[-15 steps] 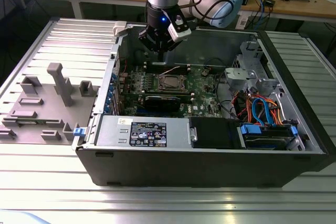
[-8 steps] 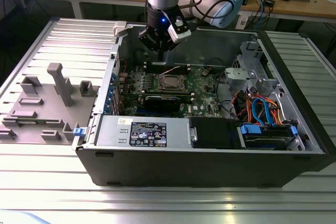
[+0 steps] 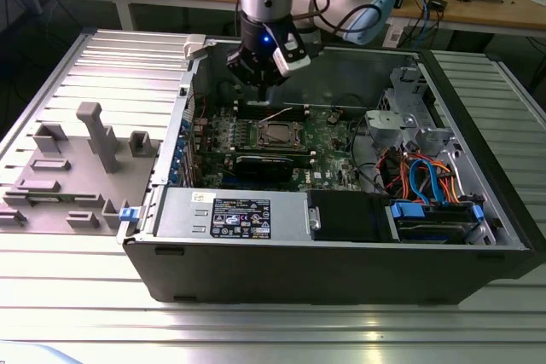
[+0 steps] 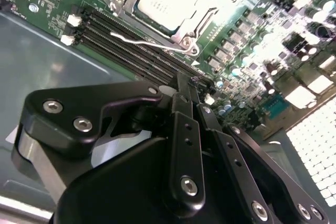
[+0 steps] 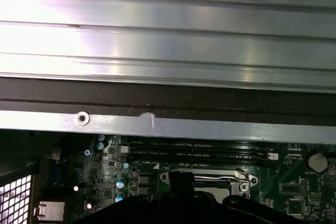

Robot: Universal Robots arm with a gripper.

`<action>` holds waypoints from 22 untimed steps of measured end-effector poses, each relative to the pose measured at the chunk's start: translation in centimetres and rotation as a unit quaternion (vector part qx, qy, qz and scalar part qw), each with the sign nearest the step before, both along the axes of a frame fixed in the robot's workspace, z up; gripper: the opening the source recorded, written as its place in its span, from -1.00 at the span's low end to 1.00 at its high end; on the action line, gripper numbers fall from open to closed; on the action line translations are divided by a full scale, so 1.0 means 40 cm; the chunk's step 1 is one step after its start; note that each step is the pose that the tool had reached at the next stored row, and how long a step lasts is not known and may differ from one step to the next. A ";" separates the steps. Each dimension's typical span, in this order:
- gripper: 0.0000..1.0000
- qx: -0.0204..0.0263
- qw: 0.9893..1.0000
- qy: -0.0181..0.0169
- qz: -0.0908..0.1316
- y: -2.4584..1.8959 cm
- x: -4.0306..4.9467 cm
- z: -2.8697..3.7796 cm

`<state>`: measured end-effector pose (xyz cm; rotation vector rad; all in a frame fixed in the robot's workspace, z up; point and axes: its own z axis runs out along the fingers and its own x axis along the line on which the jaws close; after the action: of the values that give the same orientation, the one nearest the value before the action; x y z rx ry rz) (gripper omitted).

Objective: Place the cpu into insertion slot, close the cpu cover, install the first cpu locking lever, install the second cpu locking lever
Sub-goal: 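Install the first cpu locking lever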

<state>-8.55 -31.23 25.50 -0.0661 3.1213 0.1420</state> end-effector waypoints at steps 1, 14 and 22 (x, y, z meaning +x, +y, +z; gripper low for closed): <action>-0.79 0.001 1.000 0.000 0.000 -0.002 0.000 -0.002; -0.79 0.004 1.000 0.000 0.000 -0.012 0.000 -0.008; -0.79 0.018 1.000 0.000 0.000 -0.012 0.006 -0.012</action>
<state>-8.30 -31.72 25.00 -0.0644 3.1177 0.1983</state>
